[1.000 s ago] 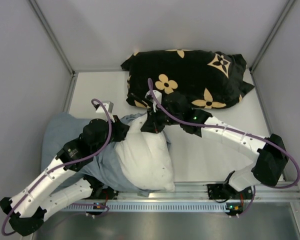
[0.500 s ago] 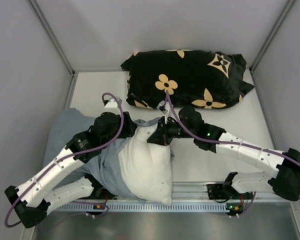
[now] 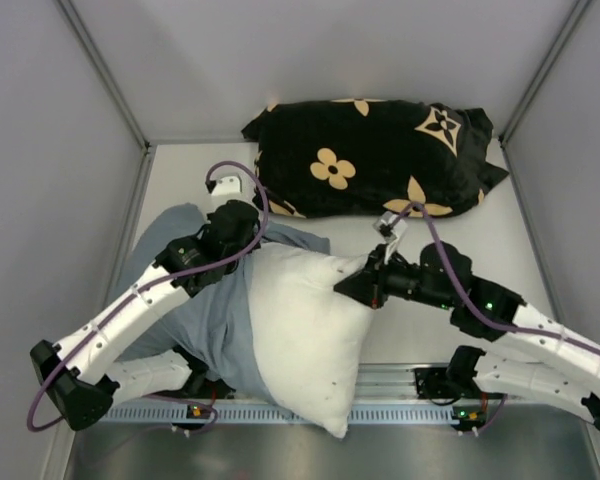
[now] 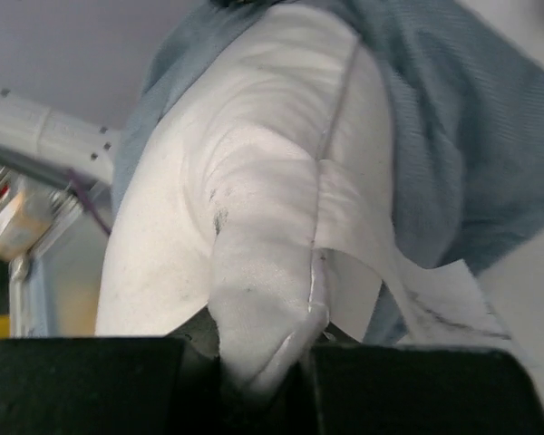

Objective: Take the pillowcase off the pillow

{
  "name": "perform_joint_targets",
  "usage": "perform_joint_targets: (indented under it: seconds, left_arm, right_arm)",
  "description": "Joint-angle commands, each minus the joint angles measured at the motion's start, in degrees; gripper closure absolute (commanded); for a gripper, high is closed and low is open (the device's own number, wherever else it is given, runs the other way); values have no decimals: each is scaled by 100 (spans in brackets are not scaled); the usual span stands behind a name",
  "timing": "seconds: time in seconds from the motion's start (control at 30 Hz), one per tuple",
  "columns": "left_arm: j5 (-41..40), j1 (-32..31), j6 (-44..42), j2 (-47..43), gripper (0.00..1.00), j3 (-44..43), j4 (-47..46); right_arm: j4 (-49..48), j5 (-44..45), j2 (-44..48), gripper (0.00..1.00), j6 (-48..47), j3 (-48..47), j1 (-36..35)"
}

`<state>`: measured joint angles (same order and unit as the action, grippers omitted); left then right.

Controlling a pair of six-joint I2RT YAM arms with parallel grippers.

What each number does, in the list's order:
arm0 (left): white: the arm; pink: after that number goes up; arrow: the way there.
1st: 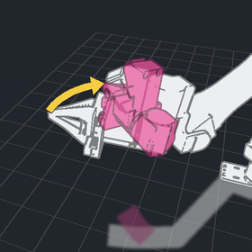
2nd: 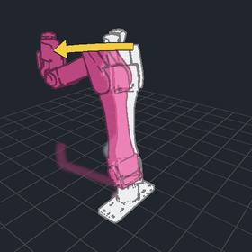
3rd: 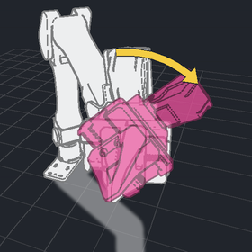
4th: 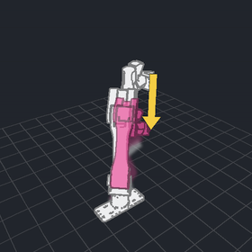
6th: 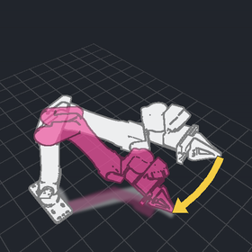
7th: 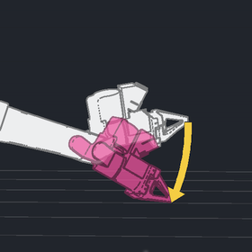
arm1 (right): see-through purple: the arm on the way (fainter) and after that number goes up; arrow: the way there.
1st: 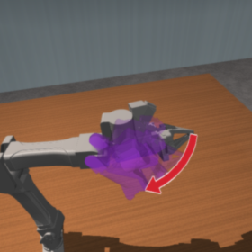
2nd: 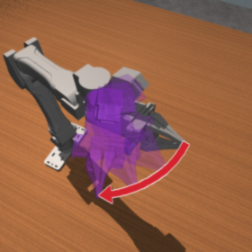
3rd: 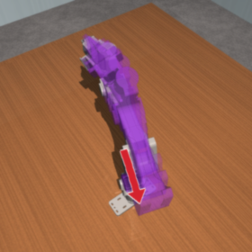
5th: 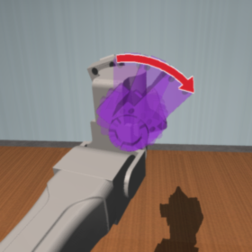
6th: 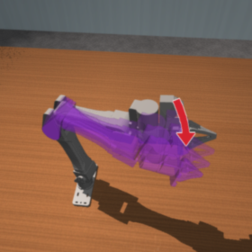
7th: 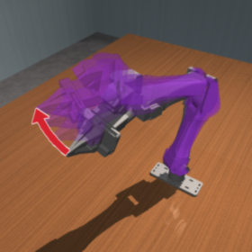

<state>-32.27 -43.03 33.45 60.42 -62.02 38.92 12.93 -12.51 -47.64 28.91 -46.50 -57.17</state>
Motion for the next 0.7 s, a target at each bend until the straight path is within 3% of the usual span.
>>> perform_joint_targets:
  seconds: [0.0,0.07,0.1,0.23,0.27,0.37,0.43,0.47,0.5,0.6,0.67]
  left_arm:
    - [-1141,391,126,207,100,-285,617]
    - [-1097,496,232,-73,100,-92,582]
    - [-1019,549,241,-214,100,-13,530]
    - [-930,567,329,-935,100,129,468]
    - [-930,567,329,-1023,100,103,503]
    - [-834,567,188,-1348,100,-3,529]
    - [-493,567,-21,-1454,100,-65,494]
    - [-247,567,-127,-1454,73,-73,407]
    - [25,567,-224,-1402,53,-82,363]
    - [1089,567,-340,-1262,4,-30,257]
    - [1441,567,-269,-1217,1,67,257]
  right_arm:
    - [1050,2005,1018,100,247,-542,-154]
    - [1640,3135,1308,100,221,-719,-146]
    - [2052,4194,1336,100,195,-859,-120]
    - [2398,5626,880,100,-226,-1273,91]
    - [2425,5715,531,100,-280,-1387,205]
    - [2434,4911,-94,100,-386,-1774,1187]
    - [2198,3515,-368,100,-438,-1889,2040]
    - [2066,2640,-604,100,-438,-1889,2252]
    - [1925,2318,-719,100,-421,-1854,2541]
    - [1599,1657,-1159,100,-333,-1924,2772]
    - [1581,1516,-1492,100,-307,-2012,2842]
